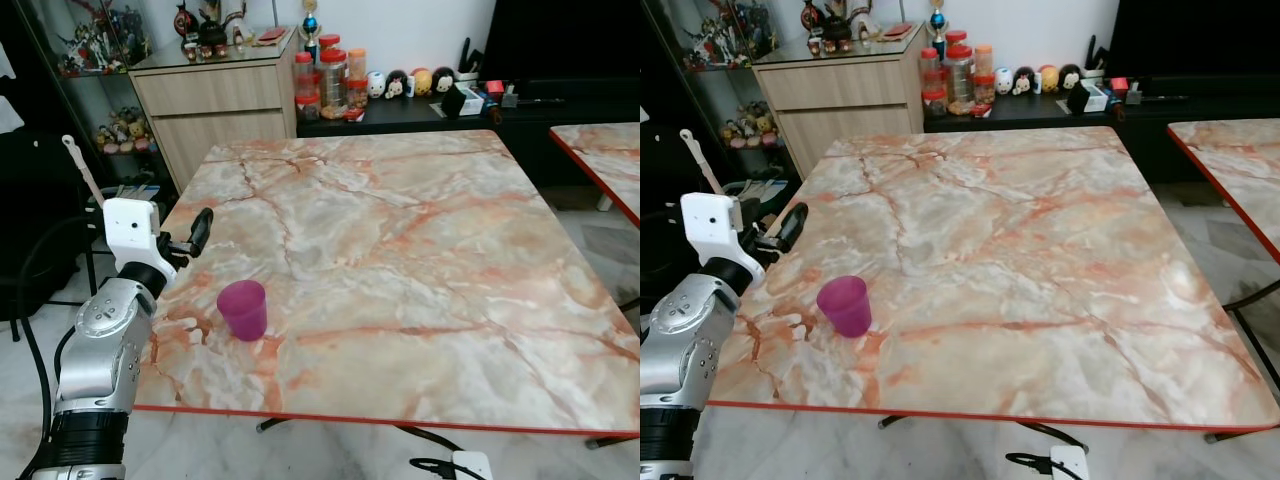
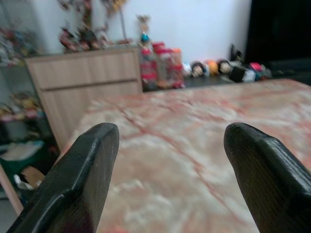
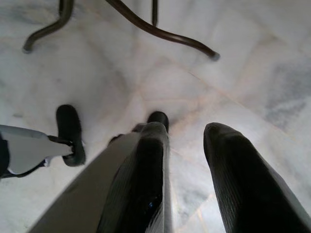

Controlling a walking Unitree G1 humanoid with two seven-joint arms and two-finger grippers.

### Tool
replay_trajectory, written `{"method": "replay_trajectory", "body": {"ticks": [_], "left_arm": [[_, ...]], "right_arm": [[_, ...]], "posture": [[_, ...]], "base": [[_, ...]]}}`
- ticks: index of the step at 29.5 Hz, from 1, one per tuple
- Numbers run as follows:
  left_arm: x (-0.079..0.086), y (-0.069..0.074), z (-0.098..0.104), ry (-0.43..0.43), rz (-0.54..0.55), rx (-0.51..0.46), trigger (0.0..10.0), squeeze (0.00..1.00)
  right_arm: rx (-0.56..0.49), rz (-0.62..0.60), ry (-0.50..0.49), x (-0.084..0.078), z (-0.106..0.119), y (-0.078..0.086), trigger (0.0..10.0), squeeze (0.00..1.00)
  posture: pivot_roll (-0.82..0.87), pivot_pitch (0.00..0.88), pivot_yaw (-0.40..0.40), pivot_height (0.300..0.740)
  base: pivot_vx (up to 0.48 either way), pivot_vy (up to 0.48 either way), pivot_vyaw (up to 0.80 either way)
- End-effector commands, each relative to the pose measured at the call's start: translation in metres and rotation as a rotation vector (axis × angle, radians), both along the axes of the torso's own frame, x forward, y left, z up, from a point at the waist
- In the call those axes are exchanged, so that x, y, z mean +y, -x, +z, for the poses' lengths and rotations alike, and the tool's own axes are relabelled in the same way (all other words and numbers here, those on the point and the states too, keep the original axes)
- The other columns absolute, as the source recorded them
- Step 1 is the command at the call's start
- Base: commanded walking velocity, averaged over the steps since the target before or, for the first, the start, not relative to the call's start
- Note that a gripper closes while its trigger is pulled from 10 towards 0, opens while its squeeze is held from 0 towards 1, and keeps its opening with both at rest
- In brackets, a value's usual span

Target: Setting the table

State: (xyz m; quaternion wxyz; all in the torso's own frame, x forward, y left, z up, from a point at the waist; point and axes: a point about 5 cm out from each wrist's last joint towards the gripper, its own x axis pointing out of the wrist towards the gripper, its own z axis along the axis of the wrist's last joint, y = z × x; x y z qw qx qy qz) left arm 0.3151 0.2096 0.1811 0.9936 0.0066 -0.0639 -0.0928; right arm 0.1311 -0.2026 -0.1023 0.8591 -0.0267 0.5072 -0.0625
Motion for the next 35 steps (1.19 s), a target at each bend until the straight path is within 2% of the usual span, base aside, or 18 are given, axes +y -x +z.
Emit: {"method": "replay_trajectory", "body": {"ticks": [1, 2, 3, 5, 11, 16, 21, 26, 31, 35], "left_arm": [[-0.003, 0.003, 0.0, -0.018, -0.055, 0.045, 10.0, 0.0], [-0.003, 0.003, 0.0, -0.018, -0.055, 0.045, 10.0, 0.0], [-0.004, 0.004, -0.009, -0.047, -0.087, 0.109, 10.0, 0.0], [0.005, 0.012, -0.037, -0.176, -0.111, 0.28, 10.0, 0.0], [0.007, 0.014, -0.031, -0.177, -0.141, 0.308, 10.0, 0.0], [0.005, 0.006, -0.022, -0.186, -0.145, 0.277, 10.0, 0.0], [-0.011, -0.006, -0.014, -0.188, -0.193, 0.282, 10.0, 0.0], [-0.013, -0.009, -0.013, -0.189, -0.195, 0.284, 10.0, 0.0], [-0.041, -0.042, -0.017, -0.216, -0.192, 0.321, 10.0, 0.0], [-0.05, -0.049, -0.018, -0.221, -0.196, 0.32, 10.0, 0.0]], "right_arm": [[0.053, -0.018, -0.02, 0.003, -0.005, 0.013, 10.0, 0.0], [0.053, -0.018, -0.02, 0.003, -0.005, 0.013, 10.0, 0.0], [0.055, -0.021, -0.02, 0.002, -0.005, 0.014, 10.0, 0.0], [0.059, -0.023, -0.02, 0.001, -0.005, 0.015, 10.0, 0.0], [0.056, -0.025, -0.022, 0.002, -0.005, 0.015, 10.0, 0.0], [0.049, -0.024, -0.024, 0.003, -0.005, 0.014, 10.0, 0.0], [0.045, -0.035, -0.029, 0.004, -0.005, 0.015, 10.0, 0.0], [0.045, -0.037, -0.029, 0.004, -0.005, 0.015, 10.0, 0.0], [0.042, -0.032, -0.032, 0.007, -0.005, 0.013, 10.0, 0.0], [0.037, -0.037, -0.036, 0.009, -0.005, 0.011, 10.0, 0.0]], "posture": [[0.06, 0.0, 0.1, 0.74], [0.06, 0.0, 0.1, 0.74], [0.06, 0.0, 0.1, 0.74], [0.06, 0.0, 0.105, 0.74], [0.07, 0.0, 0.105, 0.74], [0.07, 0.0, 0.107, 0.74], [0.06, 0.0, 0.11, 0.74], [0.06, 0.0, 0.11, 0.74], [0.04, 0.0, 0.121, 0.74], [0.02, 0.0, 0.127, 0.74]], "base": [[0.0, 0.0, 0.0], [0.0, 0.0, 0.0], [0.0, 0.0, 0.0], [0.0, 0.0, 0.0], [0.0, 0.0, 0.0], [0.0, 0.0, 0.0], [0.0, 0.0, 0.0], [0.0, 0.0, 0.0], [0.0, 0.0, 0.0], [0.0, 0.0, 0.0]]}}
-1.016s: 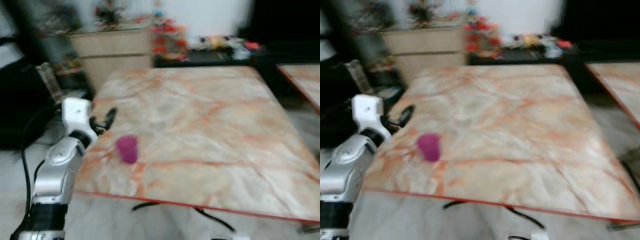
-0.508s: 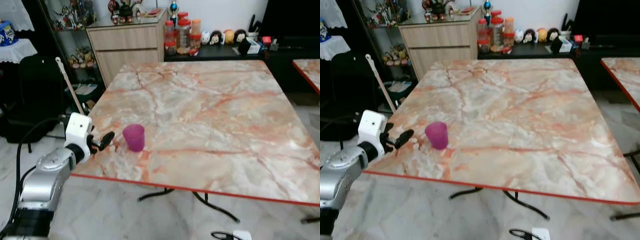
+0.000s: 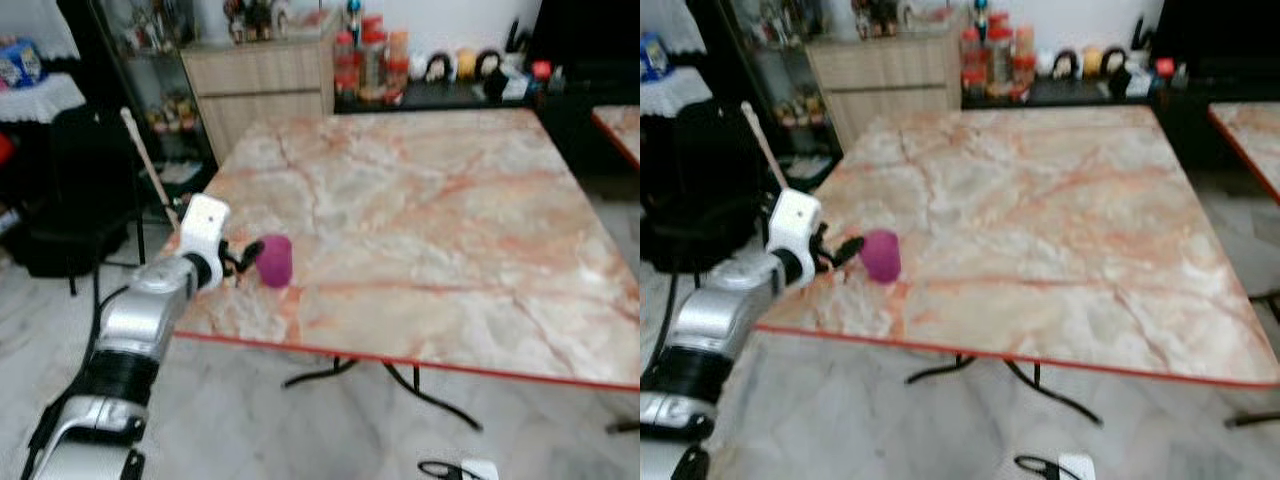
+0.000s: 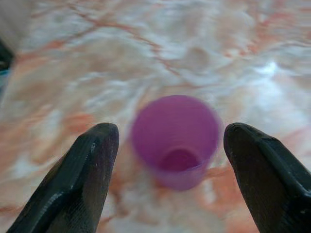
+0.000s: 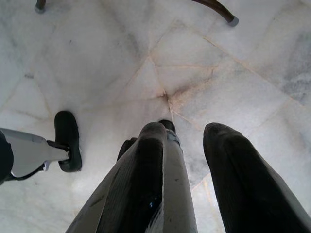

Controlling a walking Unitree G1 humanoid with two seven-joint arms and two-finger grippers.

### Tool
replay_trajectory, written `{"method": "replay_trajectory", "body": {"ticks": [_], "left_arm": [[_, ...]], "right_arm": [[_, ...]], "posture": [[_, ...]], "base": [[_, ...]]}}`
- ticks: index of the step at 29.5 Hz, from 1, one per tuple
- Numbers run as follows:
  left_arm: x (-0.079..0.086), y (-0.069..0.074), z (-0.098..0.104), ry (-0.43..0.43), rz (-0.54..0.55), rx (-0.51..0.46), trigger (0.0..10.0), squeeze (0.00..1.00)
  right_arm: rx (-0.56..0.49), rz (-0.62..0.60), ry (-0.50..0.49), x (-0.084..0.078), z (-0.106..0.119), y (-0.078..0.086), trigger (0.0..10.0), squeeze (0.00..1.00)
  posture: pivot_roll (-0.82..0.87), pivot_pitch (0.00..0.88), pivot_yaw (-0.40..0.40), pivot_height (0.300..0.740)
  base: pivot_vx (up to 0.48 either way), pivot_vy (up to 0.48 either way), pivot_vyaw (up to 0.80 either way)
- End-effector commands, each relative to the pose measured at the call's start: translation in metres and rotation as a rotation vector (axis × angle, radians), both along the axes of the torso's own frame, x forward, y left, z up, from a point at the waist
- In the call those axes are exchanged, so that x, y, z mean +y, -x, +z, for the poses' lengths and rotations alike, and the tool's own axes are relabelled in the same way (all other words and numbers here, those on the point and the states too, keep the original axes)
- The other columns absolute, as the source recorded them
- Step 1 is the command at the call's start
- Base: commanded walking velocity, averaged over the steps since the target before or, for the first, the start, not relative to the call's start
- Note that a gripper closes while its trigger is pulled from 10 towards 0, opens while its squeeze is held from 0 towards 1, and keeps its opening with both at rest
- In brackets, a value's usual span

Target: Setting the table

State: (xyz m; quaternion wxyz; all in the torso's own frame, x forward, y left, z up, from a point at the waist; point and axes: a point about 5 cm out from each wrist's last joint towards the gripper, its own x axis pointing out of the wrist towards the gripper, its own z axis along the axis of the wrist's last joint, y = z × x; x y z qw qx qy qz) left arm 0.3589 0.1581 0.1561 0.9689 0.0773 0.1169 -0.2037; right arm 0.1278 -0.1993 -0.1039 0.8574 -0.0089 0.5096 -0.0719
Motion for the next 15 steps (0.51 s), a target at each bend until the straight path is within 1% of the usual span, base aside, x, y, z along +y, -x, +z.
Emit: {"method": "replay_trajectory", "body": {"ticks": [1, 5, 7, 8, 11, 13, 14, 15], "left_arm": [[0.001, -0.005, 0.007, -0.03, 0.011, -0.032, 10.0, 0.0], [-0.004, -0.011, 0.009, 0.049, 0.065, -0.08, 10.0, 0.0], [-0.005, -0.012, 0.008, 0.048, 0.066, -0.08, 10.0, 0.0], [-0.004, -0.012, 0.003, 0.032, 0.086, -0.068, 10.0, 0.0], [-0.003, -0.014, 0.001, 0.022, 0.113, -0.065, 10.0, 0.0], [0.002, -0.02, 0.009, 0.019, 0.145, -0.102, 10.0, 0.0], [0.002, -0.02, 0.009, 0.019, 0.145, -0.102, 10.0, 0.0], [0.006, -0.024, 0.014, 0.011, 0.163, -0.115, 10.0, 0.0]], "right_arm": [[0.034, -0.002, -0.015, 0.006, -0.004, 0.007, 10.0, 0.0], [0.033, -0.01, -0.022, 0.008, -0.004, 0.007, 10.0, 0.0], [0.033, -0.01, -0.022, 0.008, -0.004, 0.007, 10.0, 0.0], [0.034, -0.01, -0.022, 0.008, -0.004, 0.007, 10.0, 0.0], [0.035, -0.008, -0.022, 0.009, -0.004, 0.007, 10.0, 0.0], [0.034, -0.008, -0.021, 0.009, -0.004, 0.006, 10.0, 0.0], [0.034, -0.008, -0.021, 0.009, -0.004, 0.006, 10.0, 0.0], [0.034, -0.01, -0.021, 0.008, -0.003, 0.005, 10.0, 0.0]], "posture": [[0.02, 0.0, 0.127, 0.74], [0.02, 0.0, 0.129, 0.74], [0.02, 0.0, 0.129, 0.74], [0.02, 0.0, 0.124, 0.74], [0.02, 0.0, 0.123, 0.74], [0.03, 0.0, 0.122, 0.74], [0.03, 0.0, 0.122, 0.74], [0.03, 0.0, 0.122, 0.74]], "base": [[0.0, 0.0, 0.0], [0.0, 0.0, 0.0], [0.0, 0.0, 0.0], [0.0, 0.0, 0.0], [0.0, 0.0, 0.0], [0.0, 0.0, 0.0], [0.0, 0.0, 0.0], [0.0, 0.0, 0.0]]}}
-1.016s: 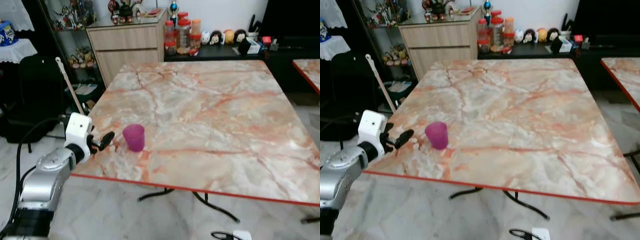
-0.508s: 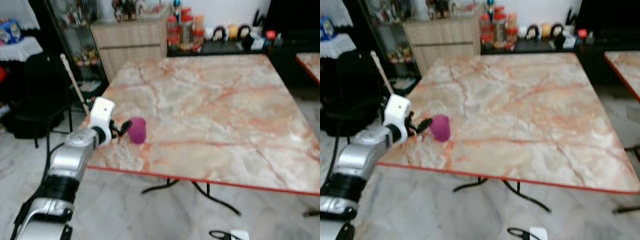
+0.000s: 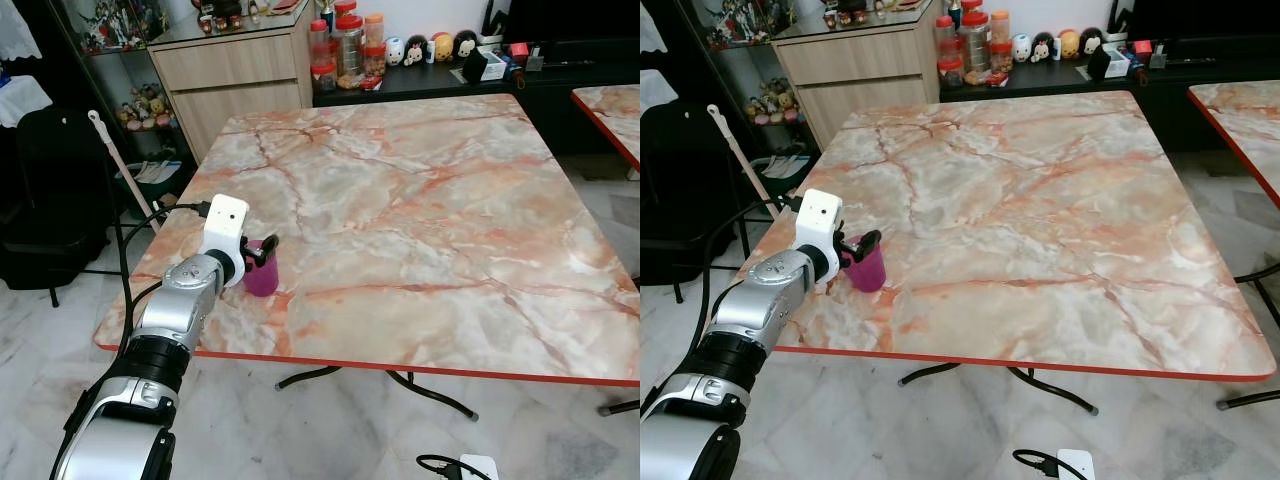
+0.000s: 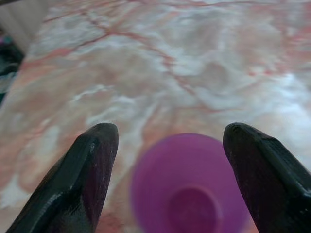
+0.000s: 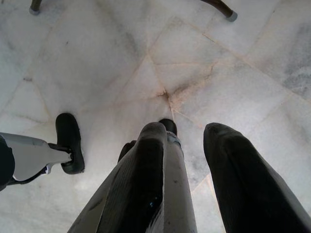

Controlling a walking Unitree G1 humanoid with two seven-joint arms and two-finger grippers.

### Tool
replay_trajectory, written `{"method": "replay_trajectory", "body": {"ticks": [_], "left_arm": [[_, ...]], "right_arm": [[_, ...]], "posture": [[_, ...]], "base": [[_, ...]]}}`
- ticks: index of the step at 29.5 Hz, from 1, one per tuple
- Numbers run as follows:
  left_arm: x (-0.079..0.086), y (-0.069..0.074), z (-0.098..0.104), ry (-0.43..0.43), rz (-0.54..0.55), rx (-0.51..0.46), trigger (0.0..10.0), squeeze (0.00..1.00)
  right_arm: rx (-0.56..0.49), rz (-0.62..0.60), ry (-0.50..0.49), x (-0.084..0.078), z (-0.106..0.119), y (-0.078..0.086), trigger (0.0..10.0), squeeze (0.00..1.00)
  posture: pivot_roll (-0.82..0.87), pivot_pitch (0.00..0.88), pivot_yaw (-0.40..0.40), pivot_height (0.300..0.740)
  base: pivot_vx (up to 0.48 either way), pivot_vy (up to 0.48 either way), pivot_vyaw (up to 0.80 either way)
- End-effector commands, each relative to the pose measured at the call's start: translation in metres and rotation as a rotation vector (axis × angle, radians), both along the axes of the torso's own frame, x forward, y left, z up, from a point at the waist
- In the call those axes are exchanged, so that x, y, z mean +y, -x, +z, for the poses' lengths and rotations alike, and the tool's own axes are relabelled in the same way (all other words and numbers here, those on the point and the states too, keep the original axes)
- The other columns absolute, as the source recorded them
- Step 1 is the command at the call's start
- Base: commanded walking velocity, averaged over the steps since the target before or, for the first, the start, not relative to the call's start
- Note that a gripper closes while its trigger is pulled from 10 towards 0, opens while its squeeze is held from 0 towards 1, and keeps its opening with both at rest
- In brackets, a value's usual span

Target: Setting the table

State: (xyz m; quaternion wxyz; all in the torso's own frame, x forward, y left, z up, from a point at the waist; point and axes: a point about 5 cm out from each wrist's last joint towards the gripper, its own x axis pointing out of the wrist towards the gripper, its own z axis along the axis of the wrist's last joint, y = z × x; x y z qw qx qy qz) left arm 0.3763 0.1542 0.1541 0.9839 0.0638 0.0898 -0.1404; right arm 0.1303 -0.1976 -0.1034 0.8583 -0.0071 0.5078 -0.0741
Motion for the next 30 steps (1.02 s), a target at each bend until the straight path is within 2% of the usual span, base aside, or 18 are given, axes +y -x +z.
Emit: {"method": "replay_trajectory", "body": {"ticks": [1, 8, 16, 22, 30], "left_arm": [[0.012, -0.009, 0.017, -0.028, 0.038, -0.056, 10.0, 0.0], [0.026, -0.017, 0.018, -0.087, 0.075, -0.016, 10.0, 0.0], [0.031, -0.018, 0.012, -0.125, 0.051, 0.052, 10.0, 0.0], [0.036, -0.018, 0.008, -0.122, 0.068, 0.08, 10.0, 0.0], [0.038, -0.017, 0.002, -0.129, 0.039, 0.125, 10.0, 0.0]], "right_arm": [[0.038, -0.005, -0.02, 0.007, -0.004, 0.007, 10.0, 0.0], [0.048, -0.026, -0.024, 0.004, -0.004, 0.008, 10.0, 0.0], [0.061, -0.037, -0.021, -0.002, -0.004, 0.011, 10.0, 0.0], [0.059, -0.032, -0.02, -0.002, -0.004, 0.011, 10.0, 0.0], [0.059, -0.029, -0.018, -0.002, -0.004, 0.011, 10.0, 0.0]], "posture": [[0.02, 0.0, 0.122, 0.74], [0.01, 0.0, 0.126, 0.74], [0.01, 0.0, 0.122, 0.74], [0.01, 0.0, 0.115, 0.74], [0.01, 0.0, 0.112, 0.74]], "base": [[0.0, 0.0, 0.0], [0.0, 0.0, 0.0], [0.0, 0.0, 0.0], [0.0, 0.0, 0.0], [0.0, 0.0, 0.0]]}}
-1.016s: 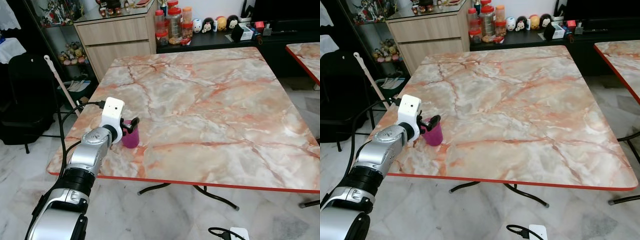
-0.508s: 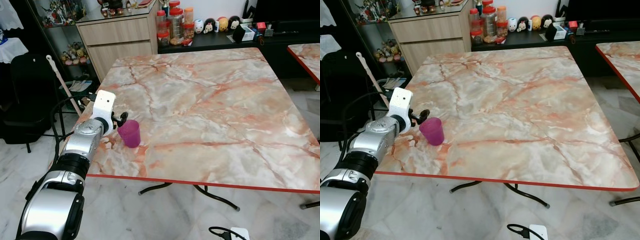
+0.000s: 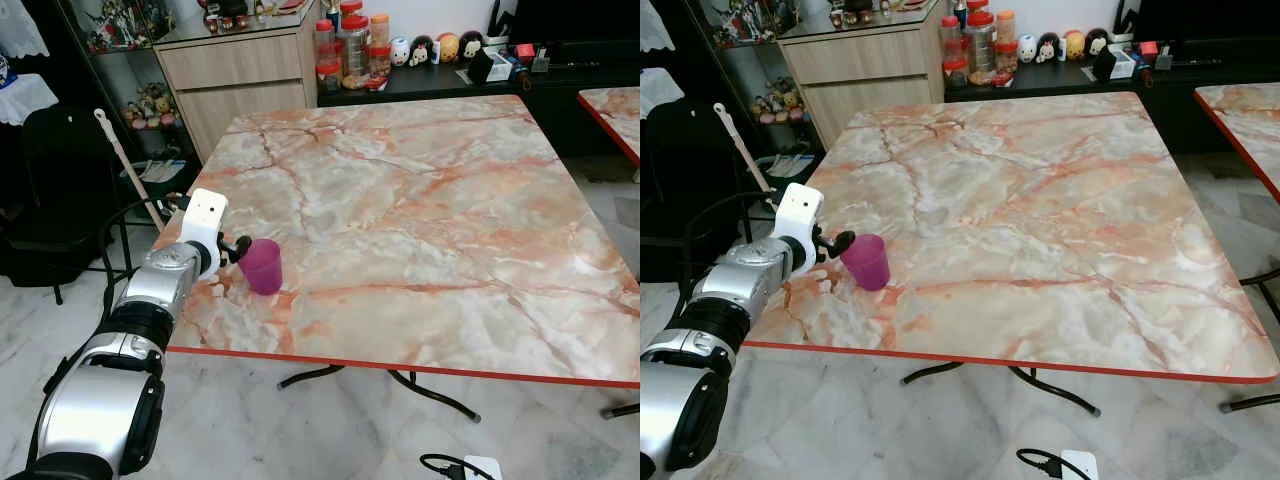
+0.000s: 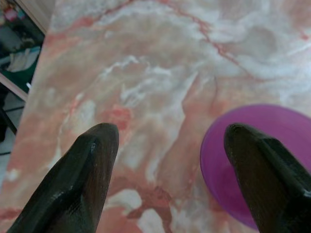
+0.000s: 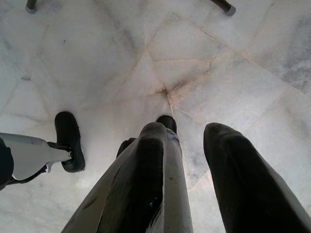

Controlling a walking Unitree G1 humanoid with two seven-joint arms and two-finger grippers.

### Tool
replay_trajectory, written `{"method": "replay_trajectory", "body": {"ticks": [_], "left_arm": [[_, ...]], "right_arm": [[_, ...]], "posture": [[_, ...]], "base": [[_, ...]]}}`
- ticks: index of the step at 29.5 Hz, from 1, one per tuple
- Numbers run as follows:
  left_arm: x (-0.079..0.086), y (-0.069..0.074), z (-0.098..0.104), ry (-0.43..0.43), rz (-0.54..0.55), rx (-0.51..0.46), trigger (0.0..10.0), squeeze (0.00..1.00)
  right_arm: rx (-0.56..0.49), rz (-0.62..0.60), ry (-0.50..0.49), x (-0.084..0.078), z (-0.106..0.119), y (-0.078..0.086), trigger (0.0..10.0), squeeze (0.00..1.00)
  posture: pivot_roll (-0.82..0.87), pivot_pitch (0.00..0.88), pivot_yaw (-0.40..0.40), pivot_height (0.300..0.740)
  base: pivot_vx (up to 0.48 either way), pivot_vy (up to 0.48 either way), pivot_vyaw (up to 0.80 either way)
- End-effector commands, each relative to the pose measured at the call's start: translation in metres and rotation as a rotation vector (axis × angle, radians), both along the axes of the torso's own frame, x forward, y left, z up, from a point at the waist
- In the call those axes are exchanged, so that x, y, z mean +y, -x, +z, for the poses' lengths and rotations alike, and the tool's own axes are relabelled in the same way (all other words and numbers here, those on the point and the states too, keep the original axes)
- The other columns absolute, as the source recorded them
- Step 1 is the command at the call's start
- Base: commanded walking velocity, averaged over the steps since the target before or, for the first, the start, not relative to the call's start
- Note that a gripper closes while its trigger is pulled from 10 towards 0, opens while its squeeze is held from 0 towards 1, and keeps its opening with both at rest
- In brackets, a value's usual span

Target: Setting the table

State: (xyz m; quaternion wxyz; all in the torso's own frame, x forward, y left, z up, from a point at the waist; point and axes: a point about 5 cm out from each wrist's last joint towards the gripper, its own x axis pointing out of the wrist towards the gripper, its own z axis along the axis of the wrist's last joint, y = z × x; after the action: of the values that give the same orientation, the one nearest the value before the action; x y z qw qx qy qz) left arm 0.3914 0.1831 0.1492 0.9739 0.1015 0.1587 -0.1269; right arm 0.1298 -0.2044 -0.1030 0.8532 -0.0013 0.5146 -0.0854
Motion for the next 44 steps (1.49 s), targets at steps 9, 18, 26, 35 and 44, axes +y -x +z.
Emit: {"method": "replay_trajectory", "body": {"ticks": [9, 18, 26, 35, 44], "left_arm": [[0.008, 0.0, 0.001, -0.049, -0.031, 0.039, 10.0, 0.0], [0.006, 0.001, -0.003, -0.064, -0.097, 0.087, 10.0, 0.0], [0.005, 0.002, -0.004, -0.068, -0.127, 0.106, 10.0, 0.0], [0.0, 0.003, -0.005, -0.07, -0.171, 0.124, 2.9, 0.0], [-0.002, 0.004, -0.008, -0.076, -0.199, 0.138, 0.0, 0.0]], "right_arm": [[0.045, -0.005, -0.022, 0.005, -0.005, 0.012, 10.0, 0.0], [0.051, -0.005, -0.023, 0.007, -0.006, 0.013, 10.0, 0.0], [0.052, -0.001, -0.027, 0.008, -0.006, 0.014, 10.0, 0.0], [0.053, 0.0, -0.029, 0.009, -0.006, 0.014, 10.0, 0.0], [0.053, 0.0, -0.032, 0.01, -0.006, 0.013, 10.0, 0.0]], "posture": [[0.01, 0.0, 0.115, 0.74], [0.01, 0.0, 0.119, 0.74], [0.01, 0.0, 0.123, 0.74], [0.01, 0.0, 0.123, 0.74], [0.02, 0.0, 0.127, 0.74]], "base": [[0.0, 0.0, 0.0], [0.0, 0.0, 0.0], [0.0, 0.0, 0.0], [0.0, 0.0, 0.0], [0.0, 0.0, 0.0]]}}
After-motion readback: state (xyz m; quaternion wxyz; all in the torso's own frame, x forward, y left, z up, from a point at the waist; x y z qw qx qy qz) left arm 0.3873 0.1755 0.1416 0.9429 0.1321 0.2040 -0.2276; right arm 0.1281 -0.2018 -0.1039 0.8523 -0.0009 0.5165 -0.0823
